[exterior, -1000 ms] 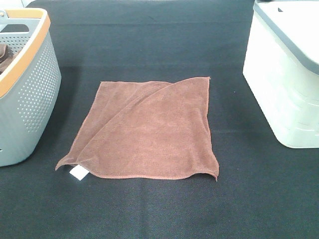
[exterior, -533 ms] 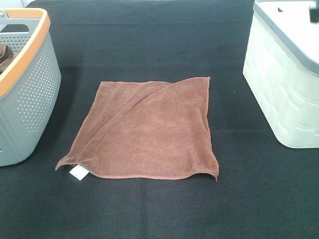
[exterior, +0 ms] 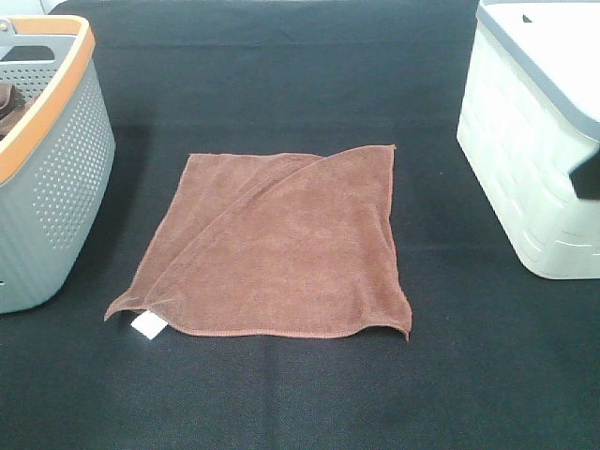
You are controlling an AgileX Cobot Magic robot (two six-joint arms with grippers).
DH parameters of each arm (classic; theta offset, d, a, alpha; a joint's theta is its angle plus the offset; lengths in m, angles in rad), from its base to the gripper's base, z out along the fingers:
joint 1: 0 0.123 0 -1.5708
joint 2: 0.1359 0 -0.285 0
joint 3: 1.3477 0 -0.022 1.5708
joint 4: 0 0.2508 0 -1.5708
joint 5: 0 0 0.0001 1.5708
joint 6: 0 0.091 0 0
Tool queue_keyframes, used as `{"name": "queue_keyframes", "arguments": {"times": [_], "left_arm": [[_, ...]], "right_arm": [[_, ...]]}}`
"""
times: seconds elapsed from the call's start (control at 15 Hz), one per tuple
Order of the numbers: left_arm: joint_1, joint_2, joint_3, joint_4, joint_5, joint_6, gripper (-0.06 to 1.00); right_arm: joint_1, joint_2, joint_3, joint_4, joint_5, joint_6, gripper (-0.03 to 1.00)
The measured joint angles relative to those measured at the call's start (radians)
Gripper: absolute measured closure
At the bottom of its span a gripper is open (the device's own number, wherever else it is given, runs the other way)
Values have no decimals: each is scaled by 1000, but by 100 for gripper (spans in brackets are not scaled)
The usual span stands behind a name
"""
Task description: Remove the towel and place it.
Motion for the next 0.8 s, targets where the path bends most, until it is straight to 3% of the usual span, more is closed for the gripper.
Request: {"name": "queue_keyframes", "arguments": {"times": [0.13,0.47,0.8], "left_arm": [[0,-103,151,18,-20,1,22],[0,-210,373,20,-109,84,22],[0,-217,398,-43,-154,164,22]], "right_arm": [[0,-100,17,67,130,-37,18],[0,-351,215,97,251,-37,18],[0,-528,258,97,316,-48,18]]}}
